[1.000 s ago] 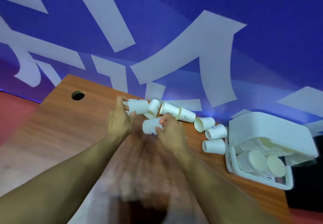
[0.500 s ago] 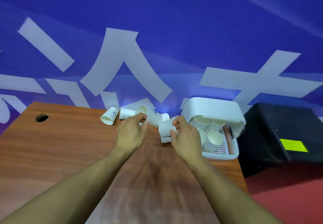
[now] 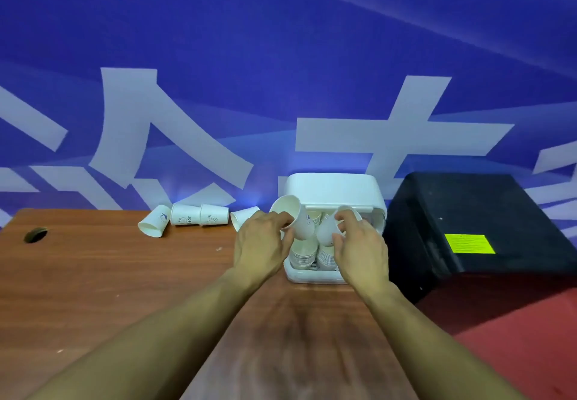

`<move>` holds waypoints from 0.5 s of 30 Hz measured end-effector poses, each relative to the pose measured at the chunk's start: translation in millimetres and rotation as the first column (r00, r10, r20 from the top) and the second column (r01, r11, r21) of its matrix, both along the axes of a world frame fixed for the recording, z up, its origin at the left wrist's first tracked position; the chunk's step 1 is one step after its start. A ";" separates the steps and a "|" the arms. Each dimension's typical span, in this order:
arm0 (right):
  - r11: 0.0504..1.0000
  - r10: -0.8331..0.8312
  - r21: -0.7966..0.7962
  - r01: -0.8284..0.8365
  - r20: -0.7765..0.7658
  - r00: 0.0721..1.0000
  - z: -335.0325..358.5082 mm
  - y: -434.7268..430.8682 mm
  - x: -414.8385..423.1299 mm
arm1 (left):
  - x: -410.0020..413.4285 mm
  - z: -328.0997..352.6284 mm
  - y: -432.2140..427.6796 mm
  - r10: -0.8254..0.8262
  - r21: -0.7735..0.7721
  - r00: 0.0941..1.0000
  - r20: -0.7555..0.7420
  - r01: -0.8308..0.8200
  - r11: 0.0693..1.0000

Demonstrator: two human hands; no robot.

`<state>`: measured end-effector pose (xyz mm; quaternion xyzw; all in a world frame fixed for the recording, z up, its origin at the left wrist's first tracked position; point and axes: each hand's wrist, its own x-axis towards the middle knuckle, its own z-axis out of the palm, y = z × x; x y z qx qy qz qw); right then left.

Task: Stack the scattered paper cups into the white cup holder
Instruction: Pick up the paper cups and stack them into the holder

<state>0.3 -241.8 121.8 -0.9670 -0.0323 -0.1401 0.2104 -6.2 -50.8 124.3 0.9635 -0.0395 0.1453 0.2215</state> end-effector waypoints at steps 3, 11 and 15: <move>1.000 0.008 -0.022 -0.008 -0.031 0.999 -12.2 -14.9 11.3 | 6.7 -5.1 -9.6 0.003 0.057 1.000 -0.015 -0.002 0.998; 0.988 0.123 -0.084 -0.133 -0.112 0.986 -52.0 -22.8 35.4 | 21.9 -26.3 -19.7 0.003 0.154 0.999 -0.041 0.003 0.988; 0.973 0.156 -0.148 -0.177 -0.146 0.977 -71.7 -22.2 45.0 | 29.0 -36.9 -19.1 -0.024 0.167 0.998 -0.056 0.033 0.985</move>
